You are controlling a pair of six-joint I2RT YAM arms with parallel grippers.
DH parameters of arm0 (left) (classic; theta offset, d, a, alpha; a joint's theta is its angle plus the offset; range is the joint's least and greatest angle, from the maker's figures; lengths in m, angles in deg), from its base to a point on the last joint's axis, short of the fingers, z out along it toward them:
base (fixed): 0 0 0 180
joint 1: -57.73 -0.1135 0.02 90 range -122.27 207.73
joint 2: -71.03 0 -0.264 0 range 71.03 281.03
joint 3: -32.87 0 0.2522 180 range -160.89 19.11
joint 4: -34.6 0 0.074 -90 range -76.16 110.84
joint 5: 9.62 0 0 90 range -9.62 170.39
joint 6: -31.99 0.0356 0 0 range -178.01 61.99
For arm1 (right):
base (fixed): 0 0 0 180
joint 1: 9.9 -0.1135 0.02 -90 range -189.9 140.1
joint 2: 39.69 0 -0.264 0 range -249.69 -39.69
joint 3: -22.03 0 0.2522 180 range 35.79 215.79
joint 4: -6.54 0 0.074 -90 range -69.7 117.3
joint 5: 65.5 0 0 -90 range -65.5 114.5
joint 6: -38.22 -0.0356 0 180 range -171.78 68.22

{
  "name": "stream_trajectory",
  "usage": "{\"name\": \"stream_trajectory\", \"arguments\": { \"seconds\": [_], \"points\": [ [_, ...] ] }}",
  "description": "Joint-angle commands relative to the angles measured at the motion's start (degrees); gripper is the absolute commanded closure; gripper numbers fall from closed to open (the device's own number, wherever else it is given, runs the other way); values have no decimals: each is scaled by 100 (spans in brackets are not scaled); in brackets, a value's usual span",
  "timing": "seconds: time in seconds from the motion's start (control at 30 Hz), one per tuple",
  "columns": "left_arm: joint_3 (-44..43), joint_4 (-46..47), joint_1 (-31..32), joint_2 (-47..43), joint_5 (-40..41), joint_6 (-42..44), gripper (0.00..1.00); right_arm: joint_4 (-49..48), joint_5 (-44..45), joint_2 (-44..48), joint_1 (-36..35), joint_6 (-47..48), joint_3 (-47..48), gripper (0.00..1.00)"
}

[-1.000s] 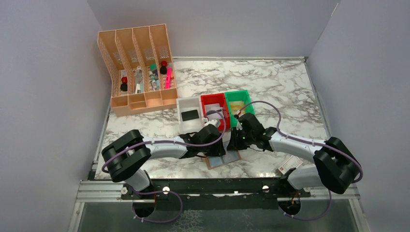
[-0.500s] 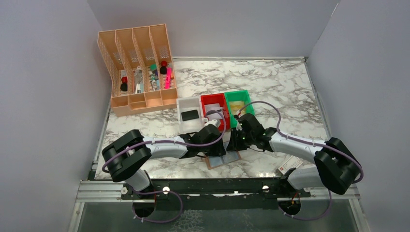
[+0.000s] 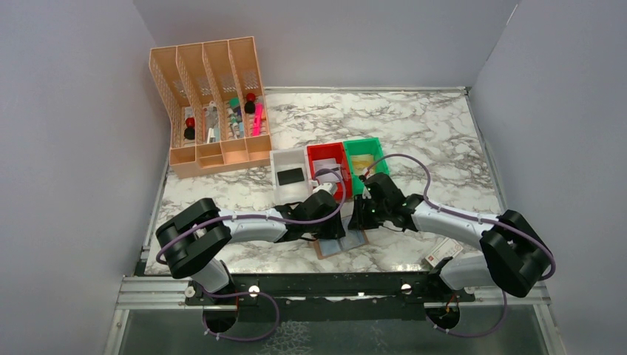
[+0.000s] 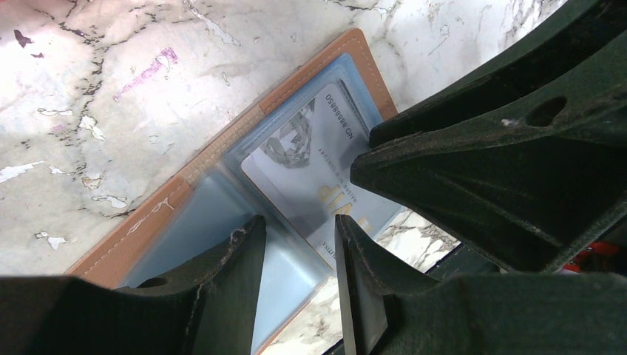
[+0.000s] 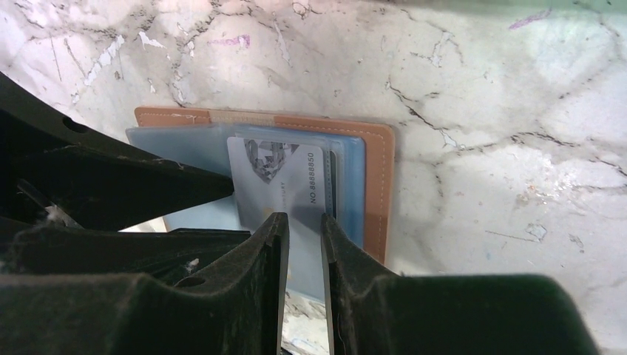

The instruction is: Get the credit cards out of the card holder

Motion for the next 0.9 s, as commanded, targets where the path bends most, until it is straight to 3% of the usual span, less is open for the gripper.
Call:
{"name": "stream_trajectory", "arguments": {
  "seconds": [0.0,0.4,0.7,0.87],
  "points": [
    [66,-105,15,7,127,6,56,-70,-121,-242,9,5,-67,72],
    [40,-112,15,32,116,10,56,316,377,-40,1,162,94,69],
    [85,-58,15,16,113,-33,56,-174,-366,-396,0,18,-192,70],
    [386,515,-26,83,5,-400,56,-357,-473,-548,5,-56,-335,71]
  ]
}}
